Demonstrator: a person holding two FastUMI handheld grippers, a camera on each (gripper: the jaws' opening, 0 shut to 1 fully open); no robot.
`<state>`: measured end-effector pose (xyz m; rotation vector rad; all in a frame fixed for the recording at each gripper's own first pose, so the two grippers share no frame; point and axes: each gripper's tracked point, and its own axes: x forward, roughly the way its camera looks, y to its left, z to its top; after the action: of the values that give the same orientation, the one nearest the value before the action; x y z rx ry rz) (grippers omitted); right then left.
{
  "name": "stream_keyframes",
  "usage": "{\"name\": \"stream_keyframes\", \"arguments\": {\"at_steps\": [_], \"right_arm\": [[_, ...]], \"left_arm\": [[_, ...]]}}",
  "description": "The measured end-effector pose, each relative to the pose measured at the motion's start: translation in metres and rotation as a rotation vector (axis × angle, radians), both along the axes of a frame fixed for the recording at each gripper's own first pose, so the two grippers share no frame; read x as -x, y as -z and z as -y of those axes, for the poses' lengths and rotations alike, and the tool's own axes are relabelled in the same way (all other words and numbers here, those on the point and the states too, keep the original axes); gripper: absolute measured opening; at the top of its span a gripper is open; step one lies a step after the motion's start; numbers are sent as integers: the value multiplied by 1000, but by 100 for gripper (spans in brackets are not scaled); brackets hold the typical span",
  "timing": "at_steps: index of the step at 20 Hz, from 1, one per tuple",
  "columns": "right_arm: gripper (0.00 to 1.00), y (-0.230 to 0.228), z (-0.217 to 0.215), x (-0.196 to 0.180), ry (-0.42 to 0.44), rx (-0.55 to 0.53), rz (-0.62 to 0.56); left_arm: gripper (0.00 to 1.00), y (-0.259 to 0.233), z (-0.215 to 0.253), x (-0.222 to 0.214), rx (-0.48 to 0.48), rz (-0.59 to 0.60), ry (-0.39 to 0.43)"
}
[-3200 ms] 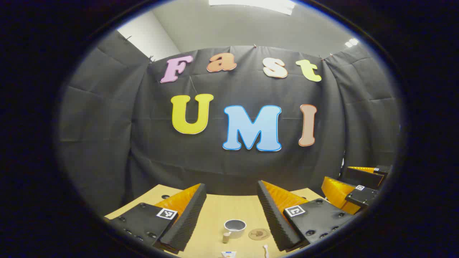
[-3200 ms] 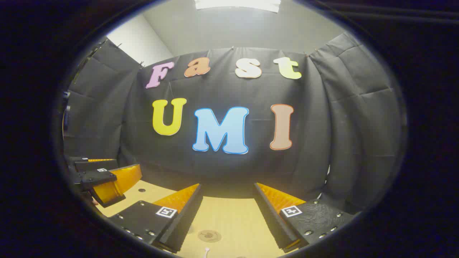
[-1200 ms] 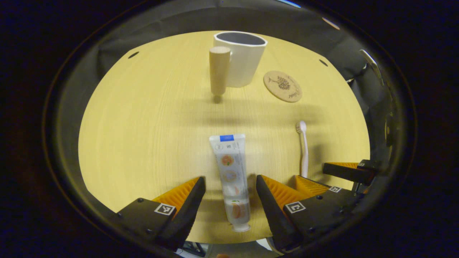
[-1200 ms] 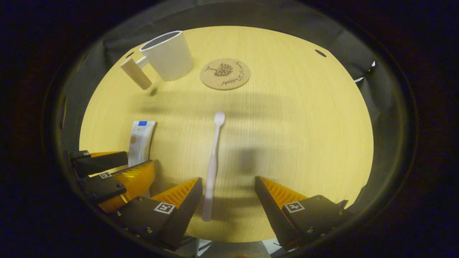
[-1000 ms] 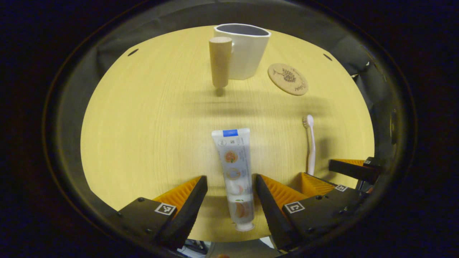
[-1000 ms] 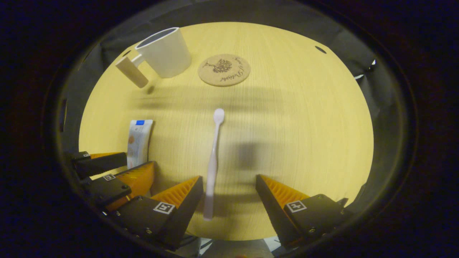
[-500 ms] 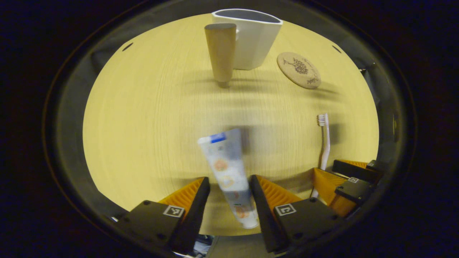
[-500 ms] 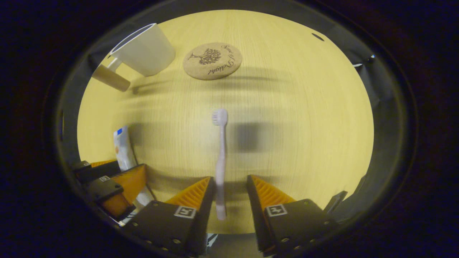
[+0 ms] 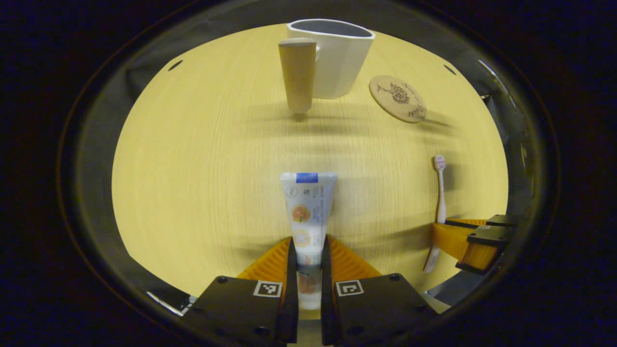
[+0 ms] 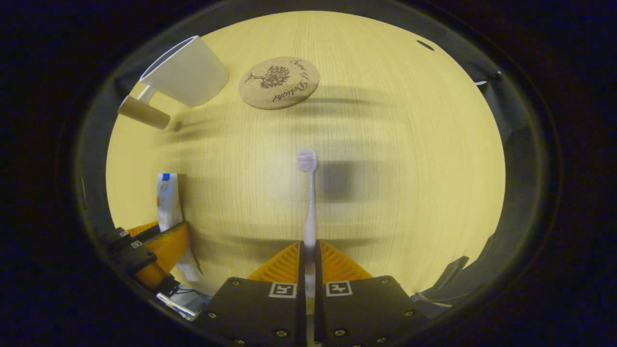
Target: Put the toothbrush and toothpaste on the desktop into the cup, then pick up the cup and place it on the coaster on the desktop.
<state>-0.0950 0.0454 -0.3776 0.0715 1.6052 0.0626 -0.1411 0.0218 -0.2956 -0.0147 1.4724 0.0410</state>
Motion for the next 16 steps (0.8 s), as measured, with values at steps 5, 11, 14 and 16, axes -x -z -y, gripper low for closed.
{"name": "stream_keyframes", "arguments": {"at_steps": [5, 11, 14, 16], "right_arm": [[7, 1, 0, -2, -3, -5, 1], [7, 2, 1, -3, -9, -12, 4], [7, 1, 1, -3, -8, -13, 6], [7, 1, 1, -3, -7, -14, 6]], "left_arm": [[27, -38, 0, -11, 25, 61, -36], [26, -101, -1, -43, 32, 164, -45], [26, -131, 2, -71, 48, 221, -37], [26, -151, 4, -97, 55, 262, -24]]}}
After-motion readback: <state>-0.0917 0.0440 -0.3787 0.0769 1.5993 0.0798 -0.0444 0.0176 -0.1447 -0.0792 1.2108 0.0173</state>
